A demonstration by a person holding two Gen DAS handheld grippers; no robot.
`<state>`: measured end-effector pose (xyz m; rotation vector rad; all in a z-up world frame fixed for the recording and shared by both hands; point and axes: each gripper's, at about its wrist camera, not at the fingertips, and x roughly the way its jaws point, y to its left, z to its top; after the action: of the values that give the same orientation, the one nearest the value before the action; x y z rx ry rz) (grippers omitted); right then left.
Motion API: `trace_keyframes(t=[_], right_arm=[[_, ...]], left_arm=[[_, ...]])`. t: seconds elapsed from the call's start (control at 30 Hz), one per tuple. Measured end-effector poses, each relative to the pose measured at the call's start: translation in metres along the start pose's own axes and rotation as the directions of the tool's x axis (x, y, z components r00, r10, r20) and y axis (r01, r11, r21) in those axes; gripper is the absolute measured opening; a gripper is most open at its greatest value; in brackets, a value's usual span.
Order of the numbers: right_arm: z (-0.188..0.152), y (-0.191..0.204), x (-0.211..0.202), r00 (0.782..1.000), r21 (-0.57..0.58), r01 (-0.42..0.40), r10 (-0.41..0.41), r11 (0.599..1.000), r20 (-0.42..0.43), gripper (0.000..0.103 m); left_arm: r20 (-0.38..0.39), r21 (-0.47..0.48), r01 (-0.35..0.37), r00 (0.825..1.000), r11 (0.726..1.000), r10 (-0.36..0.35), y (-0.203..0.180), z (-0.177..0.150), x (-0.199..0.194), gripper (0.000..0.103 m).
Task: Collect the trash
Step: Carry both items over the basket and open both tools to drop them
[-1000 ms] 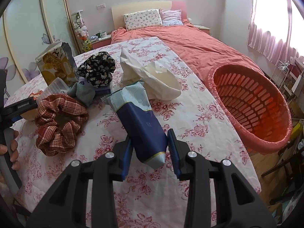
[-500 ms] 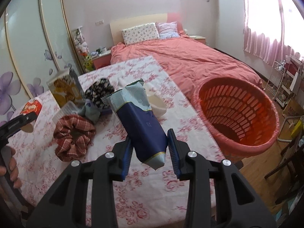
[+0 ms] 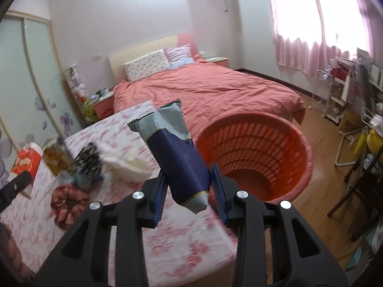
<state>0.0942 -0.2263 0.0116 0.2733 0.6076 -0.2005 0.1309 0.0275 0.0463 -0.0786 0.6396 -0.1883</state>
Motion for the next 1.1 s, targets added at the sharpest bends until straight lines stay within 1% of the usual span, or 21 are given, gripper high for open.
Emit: trace_keyframes(t=[0.1, 0.17, 0.27, 0.3, 0.4, 0.53, 0.73, 0.93, 0.97, 1.1], right_arm=[[0.009, -0.020, 0.001, 1.000, 0.044, 0.026, -0.027, 0.999, 0.015, 0.036], [0.014, -0.032, 0.003, 0.999, 0.067, 0.043, -0.045, 0.997, 0.022, 0.036], [0.021, -0.050, 0.009, 0.997, 0.101, 0.065, -0.068, 0.993, 0.027, 0.036], [0.023, -0.056, 0.013, 0.997, 0.115, 0.069, -0.072, 0.991, 0.025, 0.036], [0.027, -0.072, 0.021, 0.996, 0.146, 0.079, -0.084, 0.986, 0.022, 0.036], [0.032, -0.090, 0.032, 0.996, 0.170, 0.085, -0.089, 0.982, 0.020, 0.036], [0.040, -0.114, 0.048, 0.996, 0.195, 0.086, -0.092, 0.977, 0.022, 0.036], [0.045, -0.134, 0.068, 0.997, 0.230, 0.075, -0.079, 0.970, 0.011, 0.036], [0.046, -0.136, 0.071, 0.997, 0.236, 0.072, -0.077, 0.969, 0.009, 0.037], [0.048, -0.146, 0.087, 0.998, 0.265, 0.055, -0.060, 0.963, 0.009, 0.047]], left_arm=[[-0.001, 0.022, 0.063, 0.998, 0.998, -0.063, -0.024, 0.004, 0.007, 0.090], [-0.005, 0.042, 0.116, 0.993, 0.992, -0.116, -0.045, 0.007, 0.012, 0.090], [-0.007, 0.077, 0.166, 0.986, 0.983, -0.166, -0.074, 0.009, 0.021, 0.090], [-0.013, 0.092, 0.189, 0.982, 0.978, -0.189, -0.086, 0.009, 0.025, 0.090], [-0.028, 0.120, 0.233, 0.972, 0.965, -0.231, -0.105, 0.008, 0.040, 0.090], [-0.070, 0.150, 0.298, 0.954, 0.943, -0.290, -0.133, 0.004, 0.060, 0.090], [-0.118, 0.184, 0.341, 0.939, 0.922, -0.324, -0.170, -0.002, 0.085, 0.090], [-0.154, 0.202, 0.359, 0.931, 0.911, -0.332, -0.197, -0.003, 0.107, 0.090], [-0.161, 0.205, 0.359, 0.930, 0.911, -0.330, -0.203, -0.003, 0.112, 0.091], [-0.203, 0.203, 0.363, 0.924, 0.909, -0.324, -0.213, -0.007, 0.127, 0.091]])
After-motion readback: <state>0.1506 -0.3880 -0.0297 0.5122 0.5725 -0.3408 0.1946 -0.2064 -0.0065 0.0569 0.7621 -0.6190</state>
